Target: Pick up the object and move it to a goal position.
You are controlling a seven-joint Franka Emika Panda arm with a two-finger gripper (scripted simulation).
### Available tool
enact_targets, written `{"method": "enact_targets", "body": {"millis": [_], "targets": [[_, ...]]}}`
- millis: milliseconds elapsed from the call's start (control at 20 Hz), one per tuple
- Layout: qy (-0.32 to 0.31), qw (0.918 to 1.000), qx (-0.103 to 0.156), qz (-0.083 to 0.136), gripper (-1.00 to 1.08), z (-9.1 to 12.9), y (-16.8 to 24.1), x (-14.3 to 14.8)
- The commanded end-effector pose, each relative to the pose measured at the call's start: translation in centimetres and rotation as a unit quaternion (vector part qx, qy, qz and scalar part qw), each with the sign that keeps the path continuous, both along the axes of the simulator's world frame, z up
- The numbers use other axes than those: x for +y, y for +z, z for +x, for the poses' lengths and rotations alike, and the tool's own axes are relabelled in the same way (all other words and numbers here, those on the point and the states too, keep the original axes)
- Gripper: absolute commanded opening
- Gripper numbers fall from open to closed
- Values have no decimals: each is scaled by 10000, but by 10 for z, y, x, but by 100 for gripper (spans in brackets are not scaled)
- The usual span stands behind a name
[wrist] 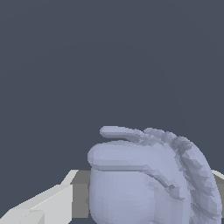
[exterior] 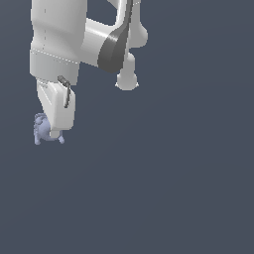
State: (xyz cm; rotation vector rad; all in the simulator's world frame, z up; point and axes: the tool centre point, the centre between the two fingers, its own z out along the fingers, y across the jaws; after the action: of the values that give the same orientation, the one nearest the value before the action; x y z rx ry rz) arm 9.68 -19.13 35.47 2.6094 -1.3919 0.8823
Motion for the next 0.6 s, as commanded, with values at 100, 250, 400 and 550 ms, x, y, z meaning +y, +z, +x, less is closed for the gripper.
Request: {"method": "enact_targets", "body": {"millis": [100, 250, 400, 550], "targets": [[-375, 9983, -424, -160, -100, -2, 54, -15], [-578, 9959, -651, -251, -100, -5, 83, -23], [-737, 9933, -829, -325, -100, -9, 107, -28], [-858, 9909, -963, -384, -100, -13, 124, -31]]}}
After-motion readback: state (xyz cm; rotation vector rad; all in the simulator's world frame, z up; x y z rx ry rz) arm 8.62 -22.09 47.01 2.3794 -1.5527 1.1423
